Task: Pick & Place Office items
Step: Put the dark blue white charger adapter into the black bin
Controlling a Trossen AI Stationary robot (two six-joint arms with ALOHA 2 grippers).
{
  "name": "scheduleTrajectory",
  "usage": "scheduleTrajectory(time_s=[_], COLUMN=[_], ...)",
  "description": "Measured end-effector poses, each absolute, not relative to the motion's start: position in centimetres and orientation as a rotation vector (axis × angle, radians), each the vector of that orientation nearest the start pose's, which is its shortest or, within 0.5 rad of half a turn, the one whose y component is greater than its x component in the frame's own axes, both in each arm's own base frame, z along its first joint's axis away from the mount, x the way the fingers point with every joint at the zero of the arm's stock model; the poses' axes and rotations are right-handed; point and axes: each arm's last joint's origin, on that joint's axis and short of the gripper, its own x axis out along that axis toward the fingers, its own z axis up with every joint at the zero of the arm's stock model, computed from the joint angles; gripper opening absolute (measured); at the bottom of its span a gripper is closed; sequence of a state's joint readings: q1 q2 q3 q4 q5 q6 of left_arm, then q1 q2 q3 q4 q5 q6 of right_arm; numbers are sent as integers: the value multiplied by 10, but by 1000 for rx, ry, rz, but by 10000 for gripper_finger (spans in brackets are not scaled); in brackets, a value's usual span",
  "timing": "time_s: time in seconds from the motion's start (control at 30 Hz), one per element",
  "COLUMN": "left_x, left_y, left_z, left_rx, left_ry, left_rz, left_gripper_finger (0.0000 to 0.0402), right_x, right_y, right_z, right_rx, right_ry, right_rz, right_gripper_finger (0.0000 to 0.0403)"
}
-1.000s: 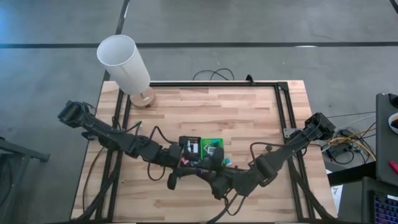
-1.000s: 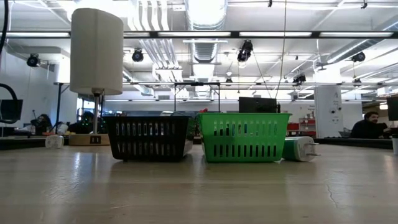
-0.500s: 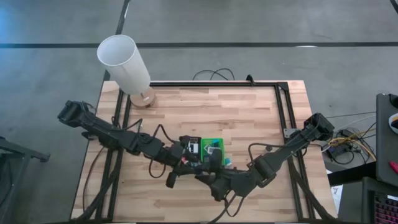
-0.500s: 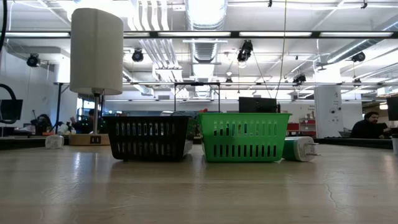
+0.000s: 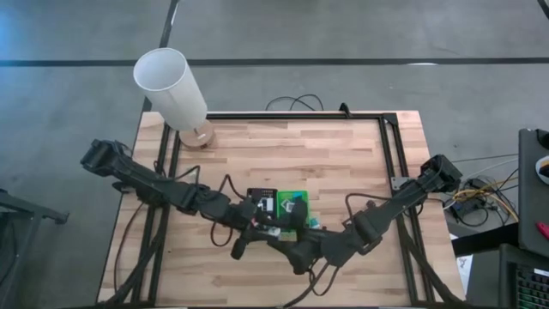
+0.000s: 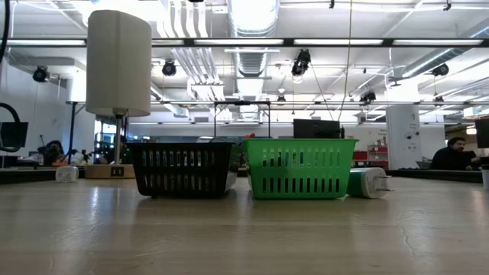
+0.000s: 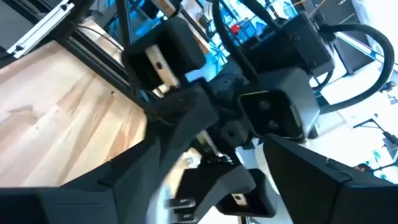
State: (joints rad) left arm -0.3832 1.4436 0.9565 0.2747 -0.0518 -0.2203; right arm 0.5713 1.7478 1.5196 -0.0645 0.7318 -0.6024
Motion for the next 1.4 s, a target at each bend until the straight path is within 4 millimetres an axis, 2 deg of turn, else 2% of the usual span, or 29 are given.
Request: scheduleTrajectory(time_s=[0.3,0.6,0.77,0.97,1.1,1.4], left_x=[295,257,241,234,233,233], left_y=[-115,-93,-86,-83,-82,-81], left_z=[287,307,291,259,249,241], left_rx=[-149,-67,-45,-46,-57,-73], left_ry=[287,322,373,400,384,365], left_rz=[-271,-92,-49,-22,-21,8], left_gripper_finger=[140,140,139,139,139,139], right_x=[349,339,334,327,326,321], right_y=[202,207,209,204,203,201], right_z=[341,334,327,314,311,306], right_rx=[-782,-801,-738,-618,-573,-537], right_ry=[286,365,412,517,534,583], right_rz=[-91,-181,-178,-207,-216,-230], right_gripper_finger=[317,316,308,302,304,295])
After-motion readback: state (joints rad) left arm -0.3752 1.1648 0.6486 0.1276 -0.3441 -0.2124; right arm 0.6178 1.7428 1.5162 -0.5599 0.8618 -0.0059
